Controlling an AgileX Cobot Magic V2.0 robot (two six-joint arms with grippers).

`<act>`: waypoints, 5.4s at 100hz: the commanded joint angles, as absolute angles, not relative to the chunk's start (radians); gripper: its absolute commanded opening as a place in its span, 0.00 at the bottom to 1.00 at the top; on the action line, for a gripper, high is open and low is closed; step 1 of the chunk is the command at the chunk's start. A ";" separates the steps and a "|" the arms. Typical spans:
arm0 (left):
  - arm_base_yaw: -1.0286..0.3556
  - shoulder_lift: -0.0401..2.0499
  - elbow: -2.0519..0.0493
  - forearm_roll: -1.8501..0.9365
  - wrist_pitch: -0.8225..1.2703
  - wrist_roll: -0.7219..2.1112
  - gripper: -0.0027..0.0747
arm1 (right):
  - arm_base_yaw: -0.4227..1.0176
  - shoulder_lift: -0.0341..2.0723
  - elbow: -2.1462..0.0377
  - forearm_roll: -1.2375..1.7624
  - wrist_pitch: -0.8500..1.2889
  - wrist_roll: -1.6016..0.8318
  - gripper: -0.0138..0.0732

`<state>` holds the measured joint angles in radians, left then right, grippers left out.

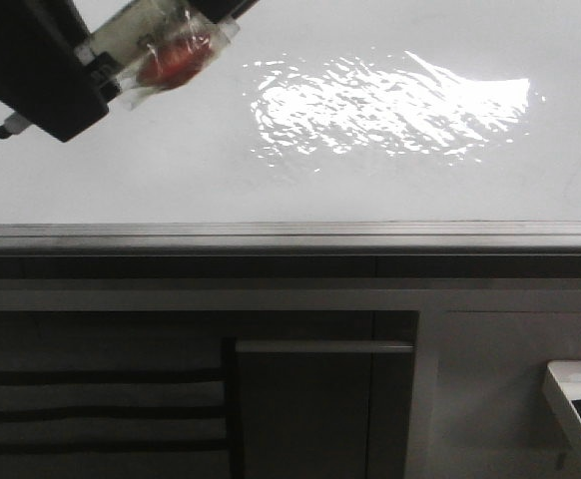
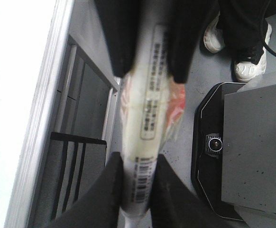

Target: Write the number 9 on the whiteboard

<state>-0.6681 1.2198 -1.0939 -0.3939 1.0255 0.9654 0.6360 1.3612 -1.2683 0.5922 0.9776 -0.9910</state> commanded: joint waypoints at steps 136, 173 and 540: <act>-0.331 0.900 -0.863 -0.376 0.535 0.643 0.53 | 0.363 1.297 -1.070 0.300 0.525 -0.321 0.09; -0.331 0.900 -0.863 -0.376 0.530 0.643 0.53 | 0.273 1.248 -1.073 0.282 0.532 -0.321 0.09; -0.263 1.301 -0.957 0.065 0.380 -0.122 0.01 | 0.193 1.097 -1.310 0.420 1.121 -0.728 0.53</act>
<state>-0.2663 1.3195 -0.9350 0.0705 0.4501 -0.1090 0.1979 1.1133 -1.2779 0.3981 1.1702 -0.7278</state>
